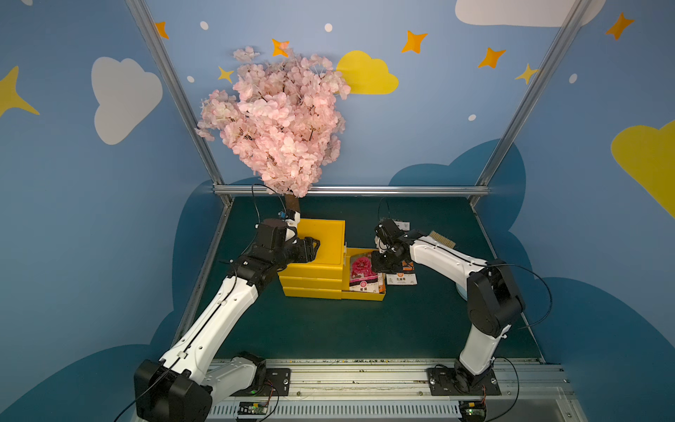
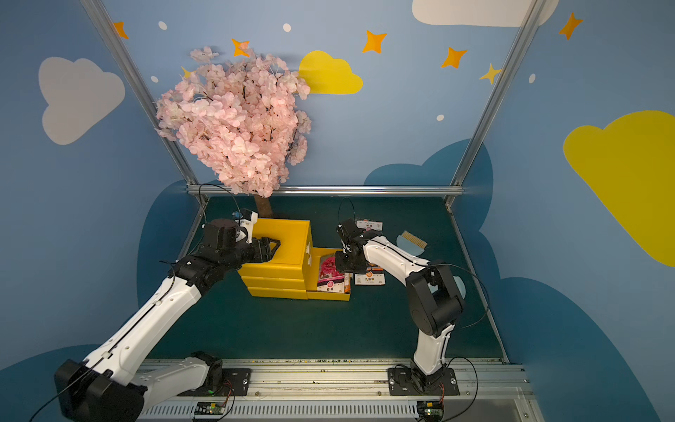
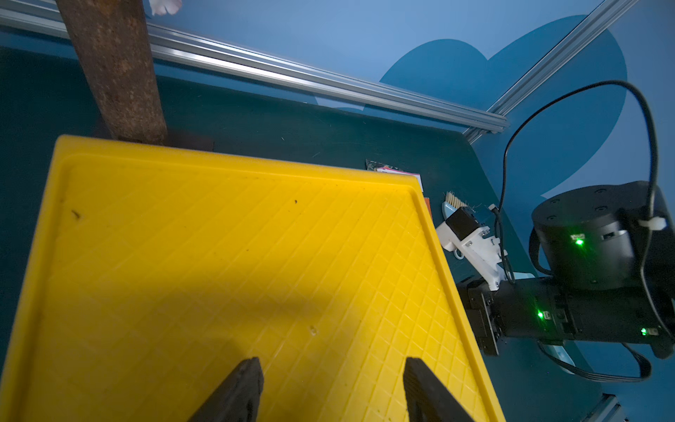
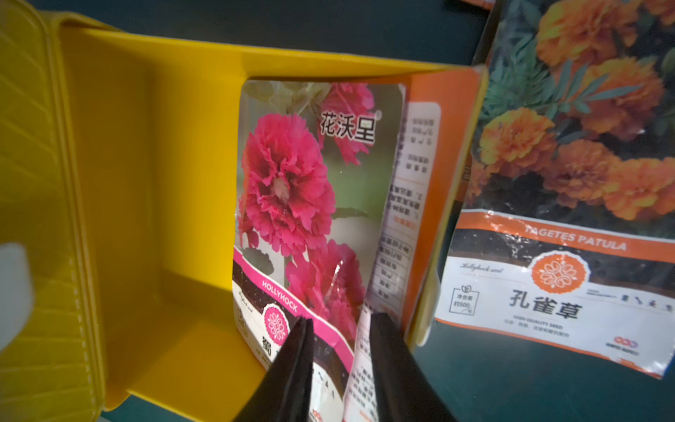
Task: Take the seed bags out of the drawer
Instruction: Adjust the seed packet in the drawer.
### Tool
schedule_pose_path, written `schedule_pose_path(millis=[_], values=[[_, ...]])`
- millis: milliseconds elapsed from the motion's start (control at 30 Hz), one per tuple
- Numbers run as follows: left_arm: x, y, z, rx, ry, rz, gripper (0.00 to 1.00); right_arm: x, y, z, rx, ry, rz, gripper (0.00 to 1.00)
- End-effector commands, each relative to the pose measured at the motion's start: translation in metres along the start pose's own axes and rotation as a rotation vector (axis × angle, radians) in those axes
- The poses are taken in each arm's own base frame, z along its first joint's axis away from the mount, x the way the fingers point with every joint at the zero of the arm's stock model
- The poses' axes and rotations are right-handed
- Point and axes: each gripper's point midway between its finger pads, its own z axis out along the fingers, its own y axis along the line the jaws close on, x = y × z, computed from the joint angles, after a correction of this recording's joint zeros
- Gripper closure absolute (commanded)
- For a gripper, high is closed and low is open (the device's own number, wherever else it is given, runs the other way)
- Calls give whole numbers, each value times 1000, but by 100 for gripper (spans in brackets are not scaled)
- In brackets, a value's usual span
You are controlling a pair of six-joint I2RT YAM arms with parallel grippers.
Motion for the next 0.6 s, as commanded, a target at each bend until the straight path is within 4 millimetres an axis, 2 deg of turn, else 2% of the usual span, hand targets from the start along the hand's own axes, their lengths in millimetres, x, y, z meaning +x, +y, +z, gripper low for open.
schedule_pose_path(millis=[0, 433, 567], values=[[103, 38, 12, -129, 379, -110, 33, 0, -1, 6, 36, 23, -14, 66], [104, 38, 12, -130, 380, -110, 33, 6, 1, 50, 37, 101, 13, 66], [105, 38, 12, -131, 382, -110, 33, 7, 2, 59, 24, 111, 24, 66]])
